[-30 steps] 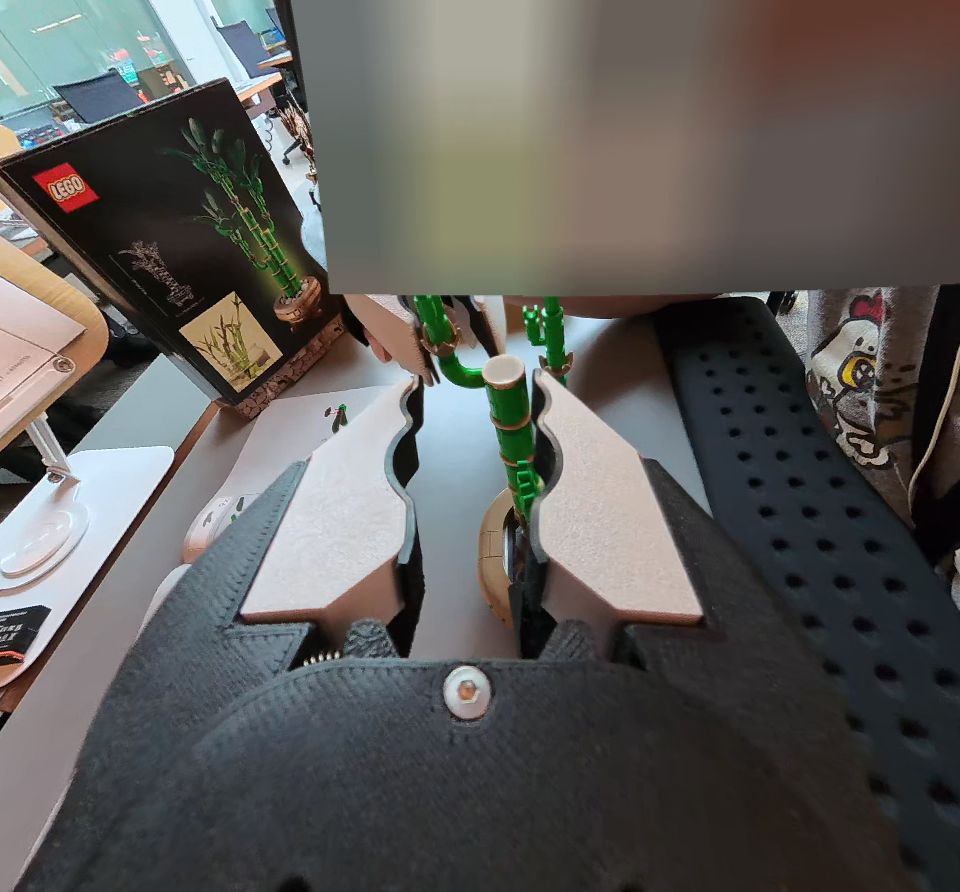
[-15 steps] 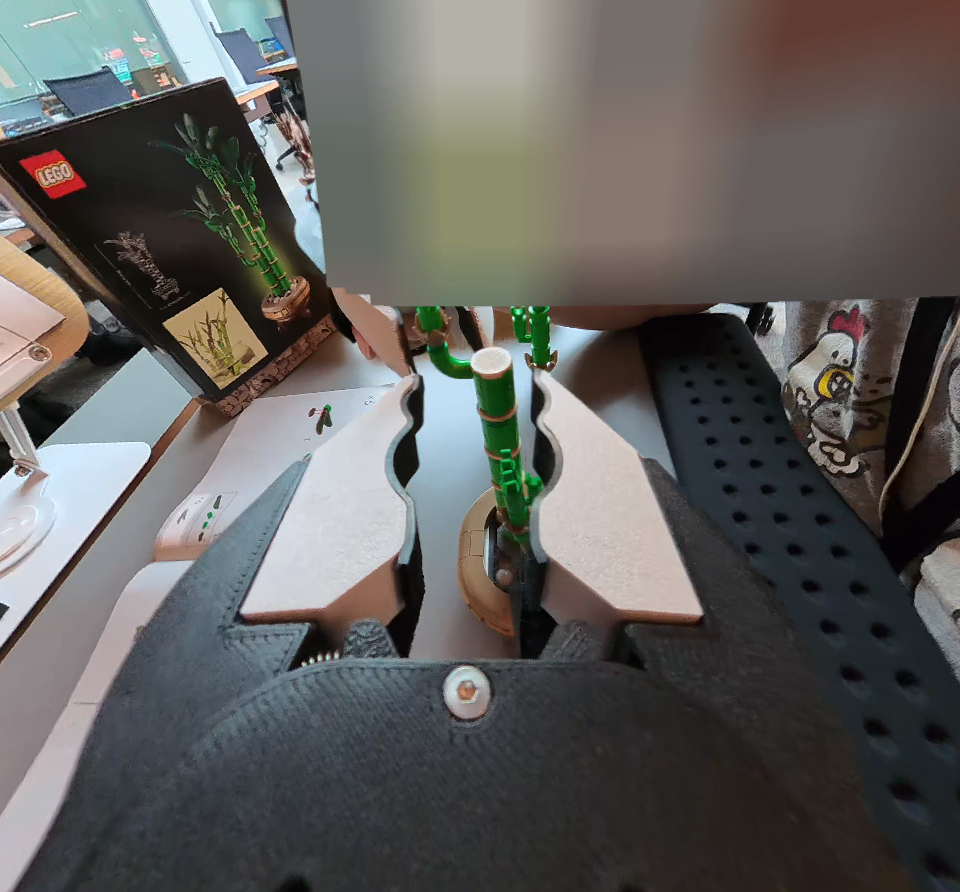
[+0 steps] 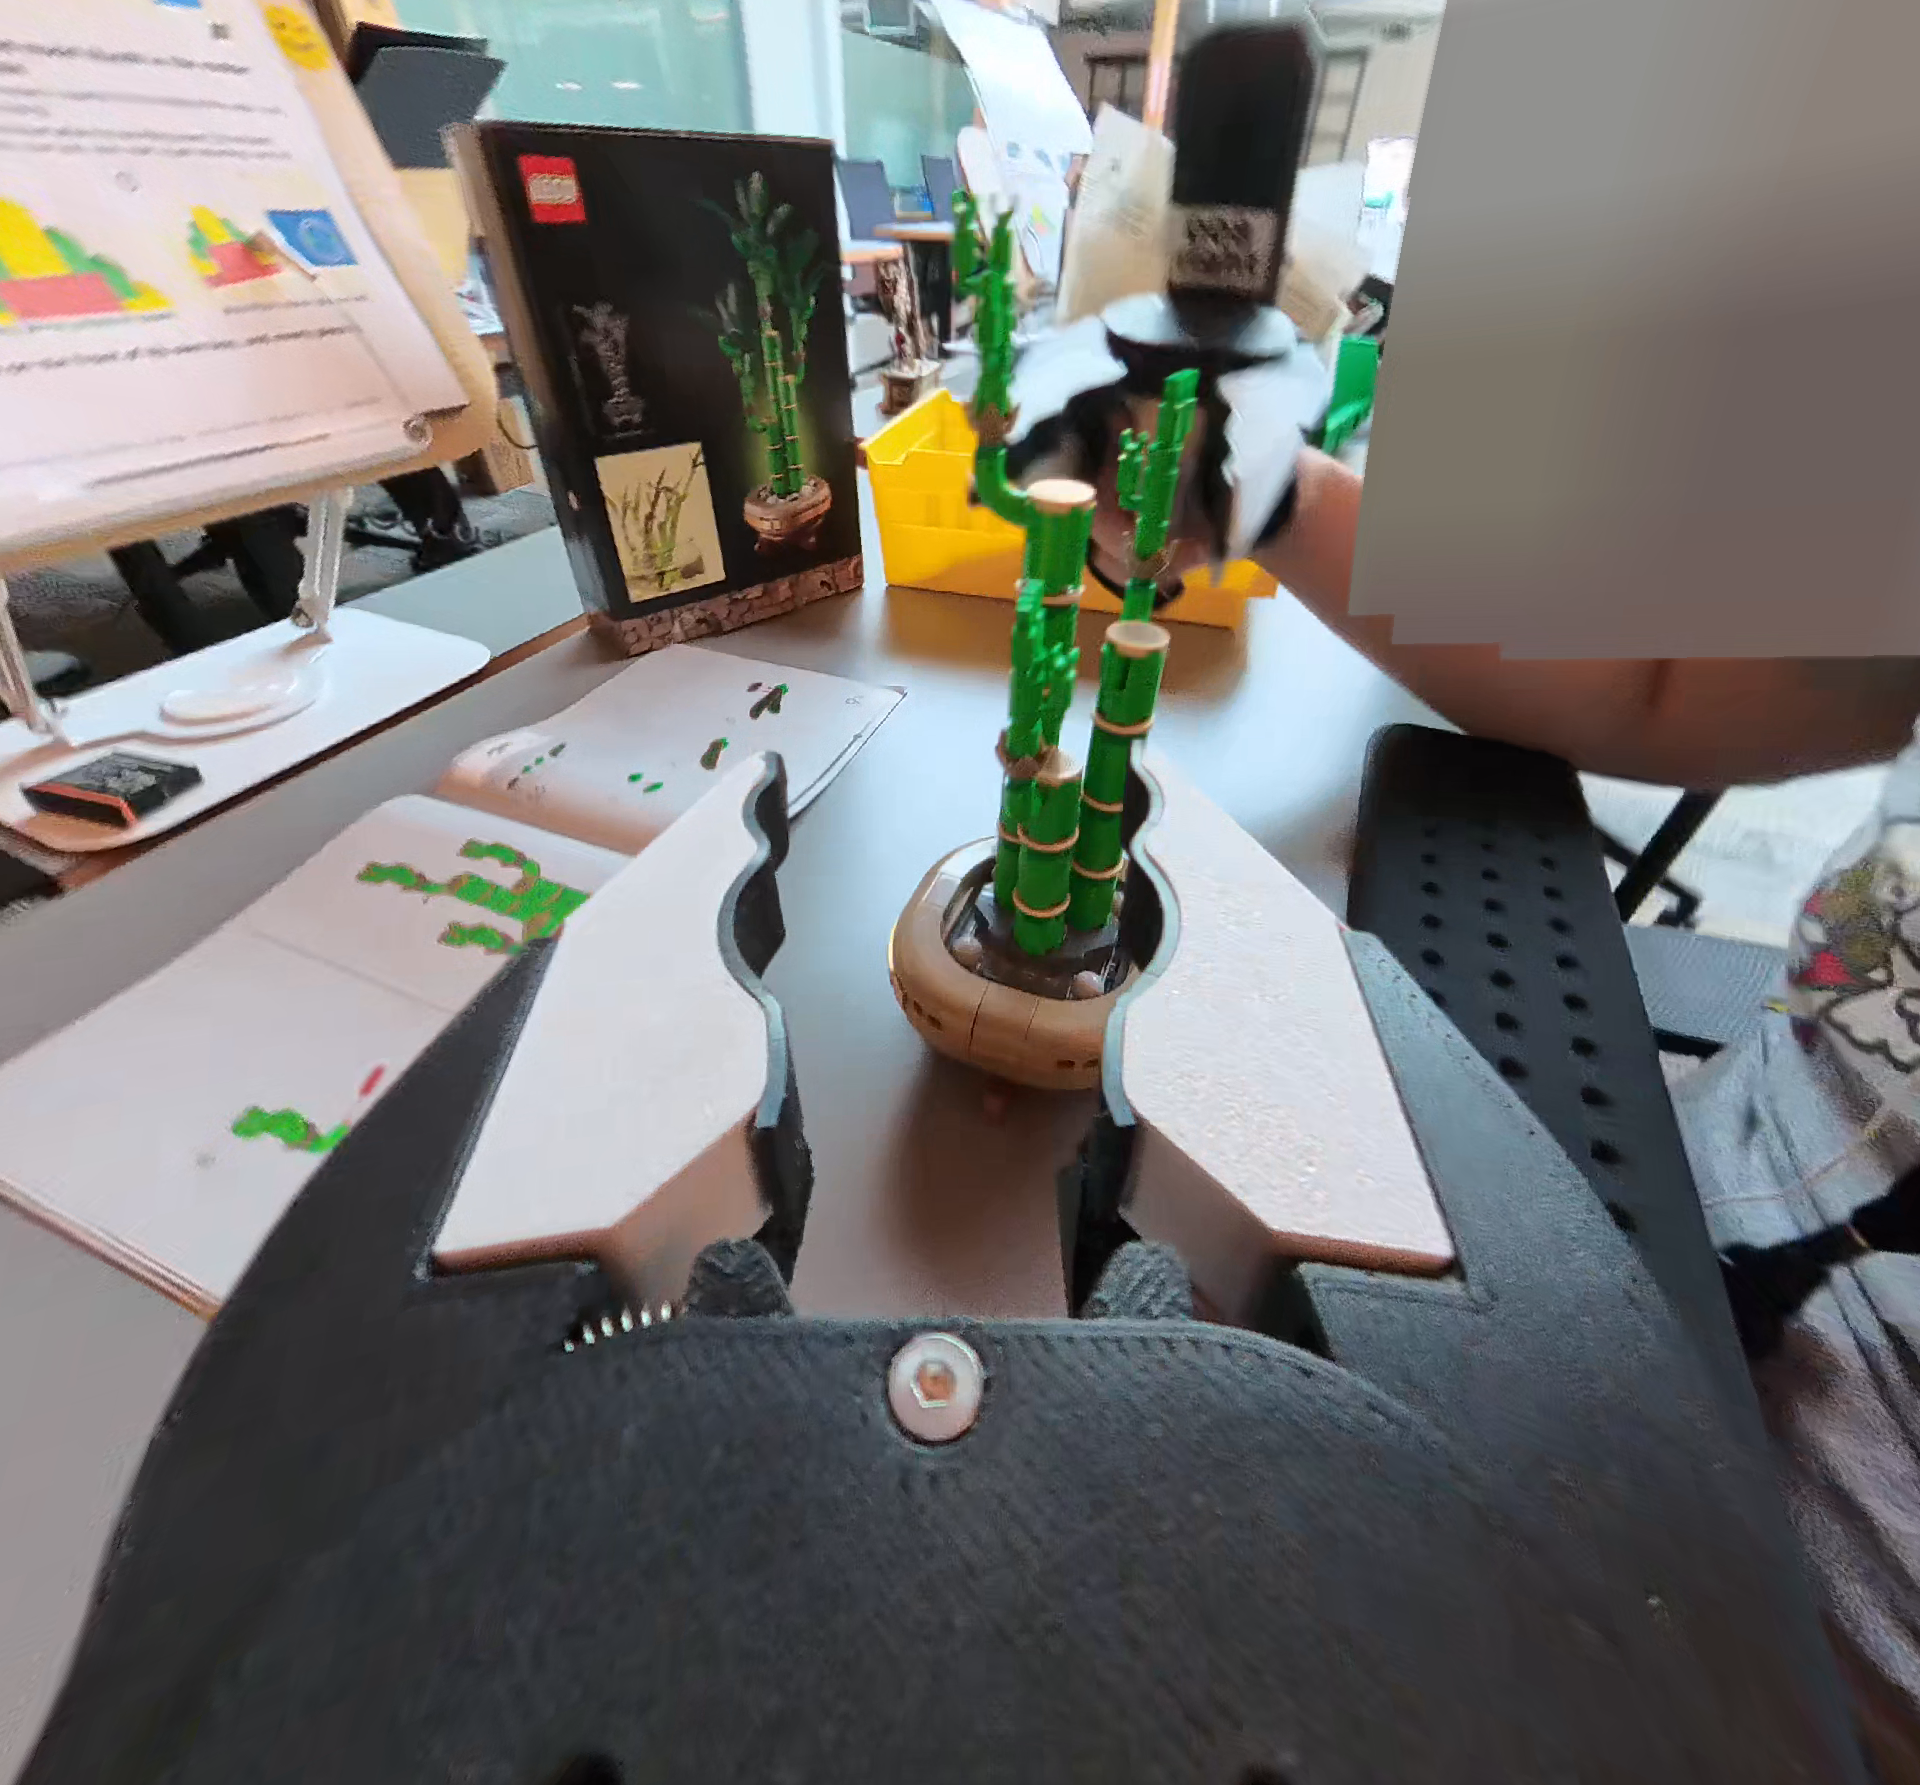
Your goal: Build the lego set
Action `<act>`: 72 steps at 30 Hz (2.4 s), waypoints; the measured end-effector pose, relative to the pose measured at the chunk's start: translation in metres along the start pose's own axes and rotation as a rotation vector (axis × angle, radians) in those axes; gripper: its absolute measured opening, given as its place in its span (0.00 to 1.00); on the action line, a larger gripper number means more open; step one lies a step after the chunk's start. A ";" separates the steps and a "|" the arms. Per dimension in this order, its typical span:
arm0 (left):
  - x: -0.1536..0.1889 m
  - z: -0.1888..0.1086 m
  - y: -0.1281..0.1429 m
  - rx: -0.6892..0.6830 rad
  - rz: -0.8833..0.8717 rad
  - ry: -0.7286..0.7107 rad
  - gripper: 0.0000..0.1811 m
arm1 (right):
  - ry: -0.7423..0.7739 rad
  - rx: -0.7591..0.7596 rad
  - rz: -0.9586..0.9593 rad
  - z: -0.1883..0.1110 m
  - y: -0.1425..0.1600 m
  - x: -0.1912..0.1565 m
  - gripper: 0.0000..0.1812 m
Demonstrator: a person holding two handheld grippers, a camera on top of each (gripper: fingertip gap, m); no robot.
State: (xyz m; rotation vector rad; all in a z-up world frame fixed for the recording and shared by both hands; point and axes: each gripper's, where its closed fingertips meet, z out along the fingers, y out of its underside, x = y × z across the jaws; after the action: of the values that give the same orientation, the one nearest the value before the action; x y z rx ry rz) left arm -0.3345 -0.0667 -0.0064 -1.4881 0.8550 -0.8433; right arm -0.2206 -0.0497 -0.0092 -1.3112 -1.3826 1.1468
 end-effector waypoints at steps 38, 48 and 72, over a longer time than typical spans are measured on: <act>-0.024 -0.013 0.043 0.046 -0.117 -0.083 0.32 | 0.202 -0.319 0.022 0.104 0.108 0.002 0.57; -0.048 -0.045 0.017 0.190 -0.097 -0.233 0.32 | 0.259 -0.323 0.022 0.143 0.101 0.011 0.57; -0.044 -0.023 0.049 0.019 -0.116 -0.173 0.23 | 0.228 -0.290 0.026 0.119 0.095 0.010 0.52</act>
State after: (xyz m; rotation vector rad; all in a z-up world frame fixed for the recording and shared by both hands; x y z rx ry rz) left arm -0.3779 -0.0417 -0.0549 -1.5806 0.6357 -0.7920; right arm -0.3212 -0.0443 -0.1242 -1.6148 -1.3998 0.8028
